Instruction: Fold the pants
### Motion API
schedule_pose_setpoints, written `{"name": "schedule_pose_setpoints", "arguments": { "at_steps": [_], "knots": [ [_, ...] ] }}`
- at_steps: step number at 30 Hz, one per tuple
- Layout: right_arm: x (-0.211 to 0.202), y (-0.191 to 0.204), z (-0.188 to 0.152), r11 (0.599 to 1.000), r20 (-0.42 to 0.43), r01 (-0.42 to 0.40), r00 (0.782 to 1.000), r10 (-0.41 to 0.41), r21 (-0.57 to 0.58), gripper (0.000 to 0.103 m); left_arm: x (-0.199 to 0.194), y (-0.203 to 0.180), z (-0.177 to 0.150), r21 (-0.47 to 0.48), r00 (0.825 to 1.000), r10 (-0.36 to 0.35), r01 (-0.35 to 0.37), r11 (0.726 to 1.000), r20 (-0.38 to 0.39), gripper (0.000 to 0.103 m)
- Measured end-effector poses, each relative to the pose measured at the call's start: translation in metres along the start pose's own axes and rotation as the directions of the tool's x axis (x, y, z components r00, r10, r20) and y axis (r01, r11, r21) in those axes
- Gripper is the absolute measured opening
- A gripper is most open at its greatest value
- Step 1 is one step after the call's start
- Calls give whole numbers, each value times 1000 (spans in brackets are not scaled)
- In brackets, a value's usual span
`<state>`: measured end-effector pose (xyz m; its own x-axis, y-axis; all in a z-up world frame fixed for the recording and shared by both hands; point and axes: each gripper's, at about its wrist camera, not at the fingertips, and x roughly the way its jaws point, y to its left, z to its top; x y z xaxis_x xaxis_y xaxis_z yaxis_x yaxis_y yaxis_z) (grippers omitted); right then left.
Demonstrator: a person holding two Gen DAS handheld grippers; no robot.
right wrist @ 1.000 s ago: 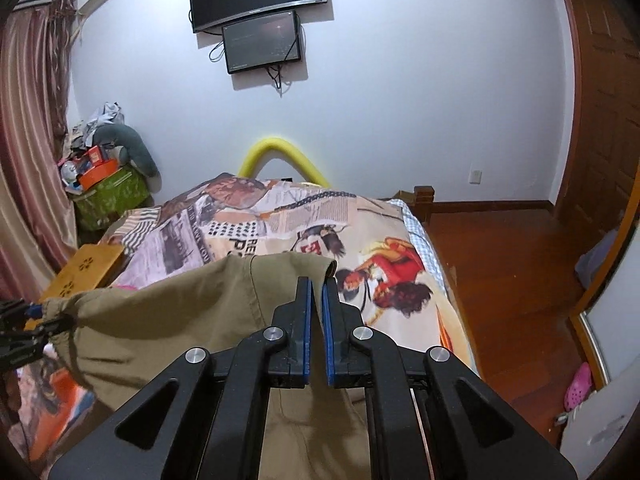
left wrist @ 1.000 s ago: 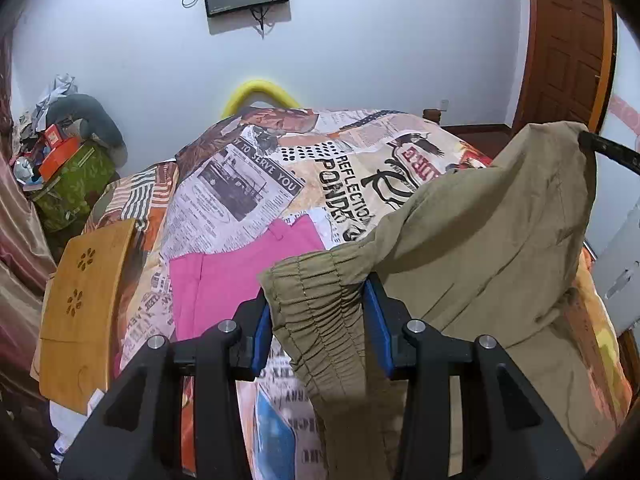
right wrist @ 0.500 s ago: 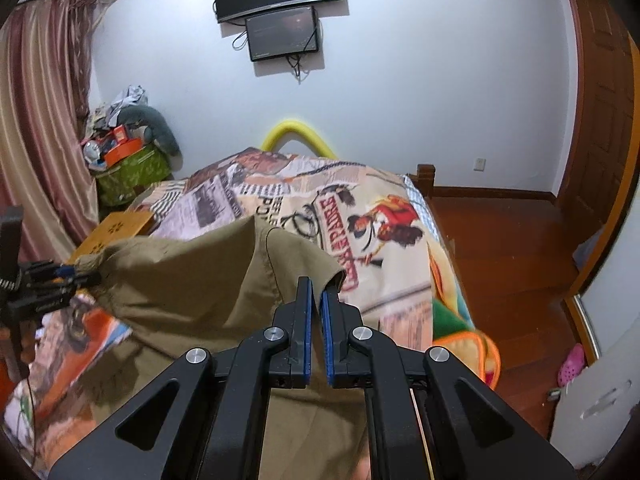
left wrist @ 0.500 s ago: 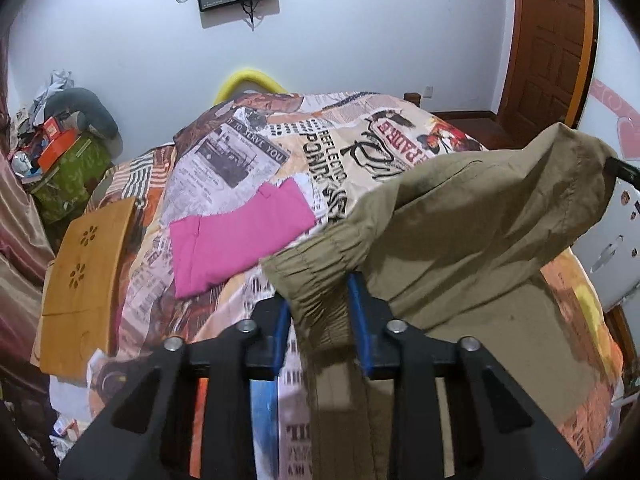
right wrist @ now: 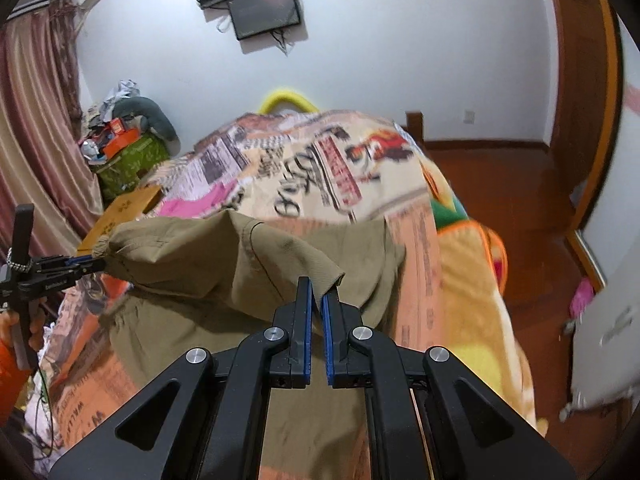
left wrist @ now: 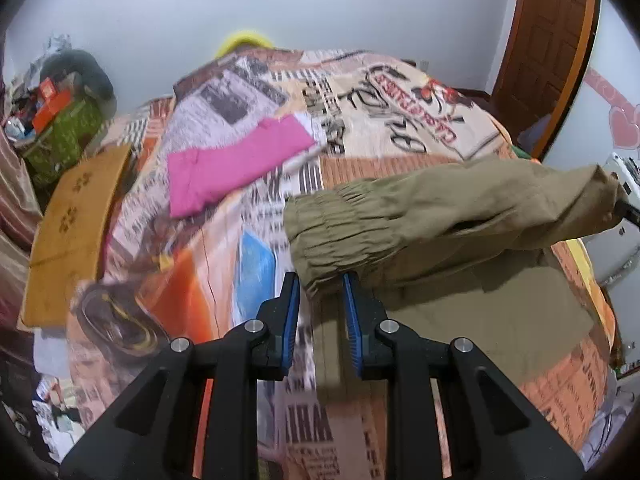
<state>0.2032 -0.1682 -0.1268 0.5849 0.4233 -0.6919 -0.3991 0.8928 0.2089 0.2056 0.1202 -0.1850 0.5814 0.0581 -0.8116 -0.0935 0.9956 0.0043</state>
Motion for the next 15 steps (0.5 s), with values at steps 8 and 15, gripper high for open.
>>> {"name": "schedule_pose_setpoints", "arguments": {
  "at_steps": [8,15],
  "knots": [
    [-3,-1,-61,997,-121,74,990,-74,-3,7,8,2,-44,-46,997,-23,19,999,-75,23],
    [-10,-3,-84,993,-167,113,980,-108,21,8,-6,10,-62,-68,996,11,-17,998,-83,23]
  ]
}}
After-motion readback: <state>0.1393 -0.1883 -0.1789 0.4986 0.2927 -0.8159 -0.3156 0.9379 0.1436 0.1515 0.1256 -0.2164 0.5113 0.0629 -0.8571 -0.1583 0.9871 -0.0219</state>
